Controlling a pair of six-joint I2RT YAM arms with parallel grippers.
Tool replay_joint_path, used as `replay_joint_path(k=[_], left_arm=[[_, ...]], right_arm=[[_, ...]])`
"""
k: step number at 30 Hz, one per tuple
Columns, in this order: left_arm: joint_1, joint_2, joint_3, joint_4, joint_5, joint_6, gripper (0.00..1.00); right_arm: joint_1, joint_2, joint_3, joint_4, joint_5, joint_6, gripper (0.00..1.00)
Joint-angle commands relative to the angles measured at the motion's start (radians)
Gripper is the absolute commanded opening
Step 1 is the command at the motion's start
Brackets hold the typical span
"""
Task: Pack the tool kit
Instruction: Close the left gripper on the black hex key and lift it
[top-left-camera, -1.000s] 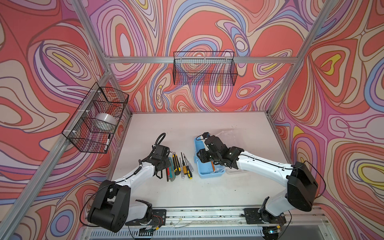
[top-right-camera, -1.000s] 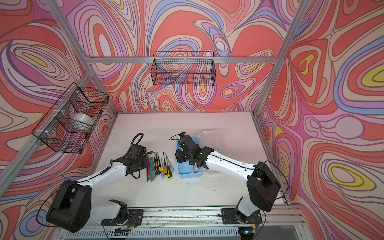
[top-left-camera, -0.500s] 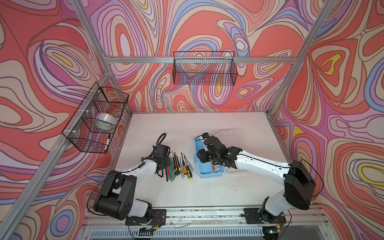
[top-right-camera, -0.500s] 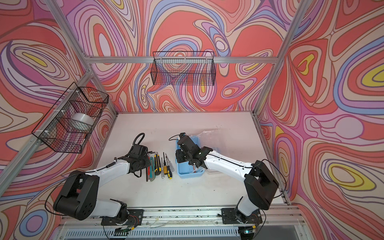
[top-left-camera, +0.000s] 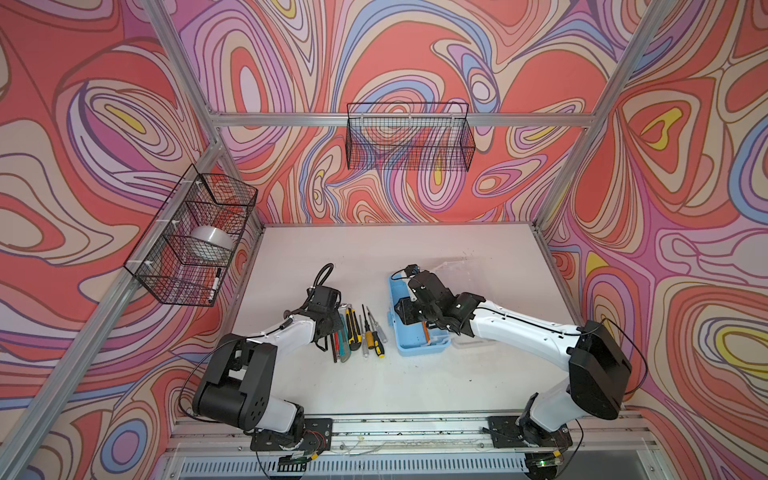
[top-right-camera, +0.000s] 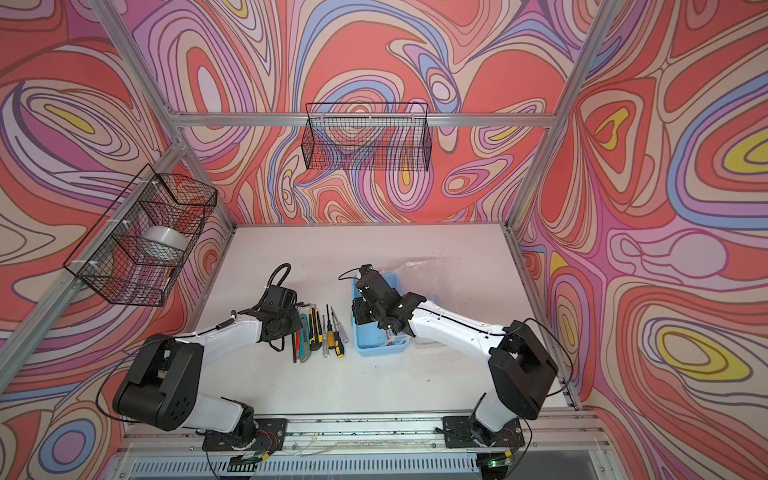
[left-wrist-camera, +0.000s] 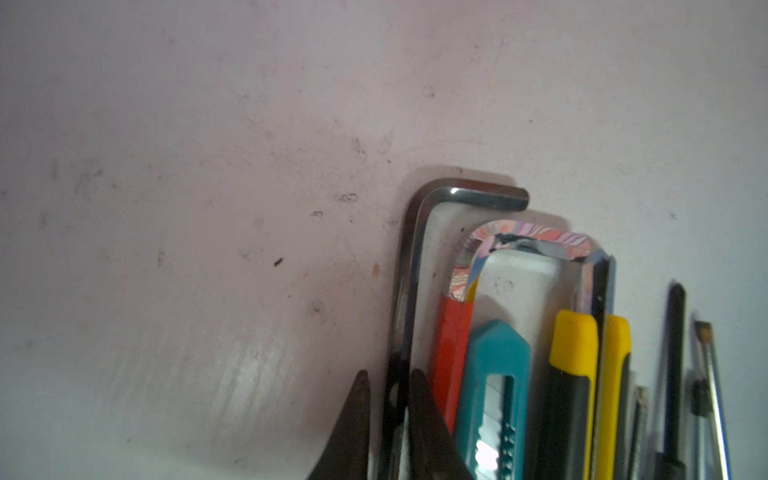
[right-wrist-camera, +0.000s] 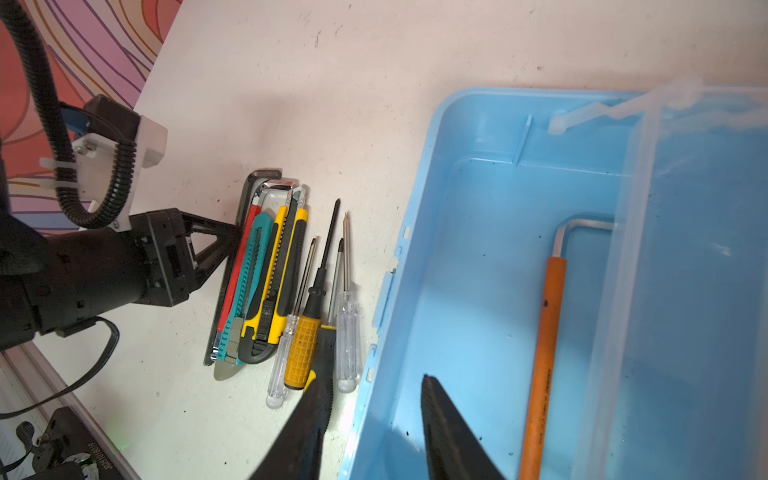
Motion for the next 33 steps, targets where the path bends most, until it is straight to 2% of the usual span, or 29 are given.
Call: replay_joint_path(k=[1,7,10,16,24,27,33], left_arm=[[0.003,0.030,0.035,-0.044,0.006,0.011,0.15],[0.003,0.046,0.048,-0.056,0.008,0.014,0.12],[0.002,0.053,0.055,-0.065,0.008,0.017,0.06],[0.002,0.049,0.071,-0.108,-0.014,0.033,0.02],[0.002,-0.078,0.094,-0.206,-0.070,0.071,0.00],[0.002,-0.156,0.099,-0.227,-0.040,0.072,0.00],[-0.021,-0.300,0.119,-0.227,0.101,0.009,0.00]], right_arm=[[-0.006,0.004,0.005,0.019,0.015,-0.012,0.40],[-0.012,0.002,-0.002,0.027,0.013,-0.015,0.40],[-0.019,0.004,-0.005,0.031,0.012,-0.018,0.40],[-0.030,0.005,-0.012,0.040,0.007,-0.021,0.40],[-0.042,0.017,-0.014,0.052,-0.006,-0.019,0.40],[-0.049,0.014,-0.014,0.051,-0.005,-0.017,0.40],[-0.074,-0.012,-0.018,0.045,0.002,-0.012,0.40]])
